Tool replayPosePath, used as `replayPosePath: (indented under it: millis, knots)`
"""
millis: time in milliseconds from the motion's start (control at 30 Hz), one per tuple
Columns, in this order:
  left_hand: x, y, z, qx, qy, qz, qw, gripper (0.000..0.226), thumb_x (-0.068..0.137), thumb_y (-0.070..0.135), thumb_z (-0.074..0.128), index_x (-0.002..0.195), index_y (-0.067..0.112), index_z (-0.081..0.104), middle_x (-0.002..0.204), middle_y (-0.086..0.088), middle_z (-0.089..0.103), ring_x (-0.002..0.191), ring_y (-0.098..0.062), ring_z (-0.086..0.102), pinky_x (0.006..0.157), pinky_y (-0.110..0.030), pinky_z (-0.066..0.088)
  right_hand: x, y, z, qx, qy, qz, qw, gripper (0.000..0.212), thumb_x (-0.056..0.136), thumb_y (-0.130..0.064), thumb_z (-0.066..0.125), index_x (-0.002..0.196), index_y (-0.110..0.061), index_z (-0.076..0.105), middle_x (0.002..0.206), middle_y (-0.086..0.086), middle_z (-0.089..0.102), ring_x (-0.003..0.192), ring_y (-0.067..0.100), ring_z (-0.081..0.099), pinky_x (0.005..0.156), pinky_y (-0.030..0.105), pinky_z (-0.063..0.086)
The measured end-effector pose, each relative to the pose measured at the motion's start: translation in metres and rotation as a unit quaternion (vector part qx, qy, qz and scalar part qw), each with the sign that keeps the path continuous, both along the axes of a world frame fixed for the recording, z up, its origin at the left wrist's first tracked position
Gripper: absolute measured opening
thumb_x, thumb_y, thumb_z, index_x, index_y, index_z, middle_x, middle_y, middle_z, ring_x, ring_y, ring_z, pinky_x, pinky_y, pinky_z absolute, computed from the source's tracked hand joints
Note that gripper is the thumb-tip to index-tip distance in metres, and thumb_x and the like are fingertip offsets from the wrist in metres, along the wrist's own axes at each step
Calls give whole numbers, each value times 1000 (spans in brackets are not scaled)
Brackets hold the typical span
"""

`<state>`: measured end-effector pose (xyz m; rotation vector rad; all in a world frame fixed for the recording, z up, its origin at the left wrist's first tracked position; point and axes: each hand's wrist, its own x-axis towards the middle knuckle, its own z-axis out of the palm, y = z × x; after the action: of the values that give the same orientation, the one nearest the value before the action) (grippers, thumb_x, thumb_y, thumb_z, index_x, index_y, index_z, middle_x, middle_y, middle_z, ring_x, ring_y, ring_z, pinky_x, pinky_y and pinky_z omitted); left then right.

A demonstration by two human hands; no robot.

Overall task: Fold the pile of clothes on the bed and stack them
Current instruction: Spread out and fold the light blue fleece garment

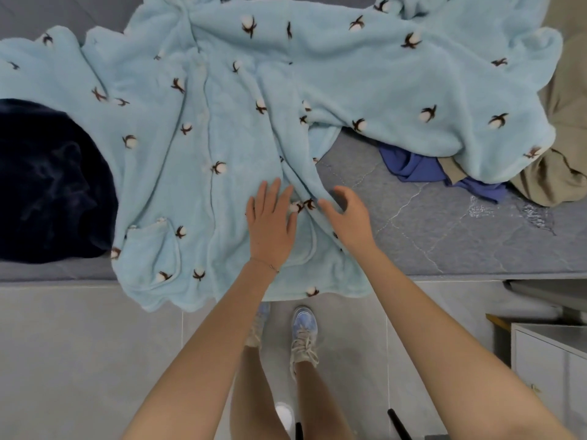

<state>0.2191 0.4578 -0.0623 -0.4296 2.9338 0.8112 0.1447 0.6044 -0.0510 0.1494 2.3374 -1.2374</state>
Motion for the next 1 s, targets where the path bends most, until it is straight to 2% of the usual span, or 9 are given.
replayPosePath:
  millis: [100, 233, 400, 500, 600, 700, 800, 933, 1000]
  knots:
    - [-19, -12, 2, 23, -4, 6, 1000, 57, 95, 38, 26, 143, 14, 47, 153, -7, 39, 146, -30, 26, 117, -50, 15, -17, -18, -4, 9, -24, -3, 1000, 41, 96, -38, 59, 126, -10, 60, 121, 1, 64, 110, 12, 58, 89, 21, 43]
    - [-48, -26, 0, 17, 58, -12, 998, 48, 97, 34, 36, 134, 9, 55, 143, -10, 51, 138, -33, 38, 113, -51, 29, -31, -34, -4, -24, -60, -46, 997, 29, 99, -33, 54, 115, -12, 66, 105, -5, 64, 100, 11, 59, 68, 5, 38]
    - [-111, -37, 8, 51, 23, 30, 998, 49, 92, 44, 55, 124, 8, 56, 123, -11, 58, 115, -30, 52, 99, -43, 43, -29, -43, -2, -44, -71, 6, 997, 36, 96, -40, 59, 119, -14, 67, 109, -8, 68, 97, 0, 61, 78, 7, 42]
    - [-148, -41, 12, -6, -52, 9, 999, 48, 88, 48, 61, 115, 9, 52, 113, -10, 57, 104, -29, 52, 85, -39, 43, -22, -39, -4, -40, -31, 14, 999, 12, 93, -28, 65, 96, -19, 72, 80, -19, 66, 71, -6, 59, 66, 9, 43]
    - [-167, -48, 15, -48, -101, -27, 993, 28, 93, 35, 55, 108, 11, 55, 108, -9, 61, 103, -27, 54, 82, -37, 41, -22, -34, -3, -20, -17, -71, 997, 40, 96, -24, 62, 59, -22, 49, 50, -16, 38, 49, 3, 35, 51, 18, 29]
    - [-178, -53, 23, 106, -95, 66, 988, 13, 89, 27, 62, 87, 14, 62, 82, 0, 63, 81, -20, 60, 72, -33, 48, -35, -32, 11, -27, -1, -157, 987, 47, 98, -25, 58, 58, -19, 35, 51, -13, 29, 51, 3, 27, 49, 17, 24]
    - [-190, -45, 31, 295, -42, 146, 943, 14, 85, 24, 73, 76, 19, 63, 71, 13, 61, 69, -3, 59, 69, -19, 48, -51, -28, 20, -36, 37, -228, 972, 45, 100, -24, 56, 60, -18, 35, 56, -9, 31, 55, 5, 29, 50, 19, 26]
    - [-197, -22, 21, 336, -10, 127, 933, 7, 87, 21, 72, 85, 15, 69, 83, 5, 70, 72, 5, 60, 72, -10, 47, -58, -19, 16, -18, 17, -280, 960, 45, 99, -29, 56, 60, -21, 35, 54, -12, 33, 53, 5, 30, 50, 20, 28]
    - [-194, -18, 7, 310, -22, 88, 946, 13, 91, 18, 67, 100, 10, 71, 98, -1, 72, 84, -6, 64, 83, -20, 51, -61, -10, 6, 3, -13, -278, 961, 42, 98, -29, 57, 59, -23, 42, 51, -15, 41, 50, 2, 35, 51, 20, 31]
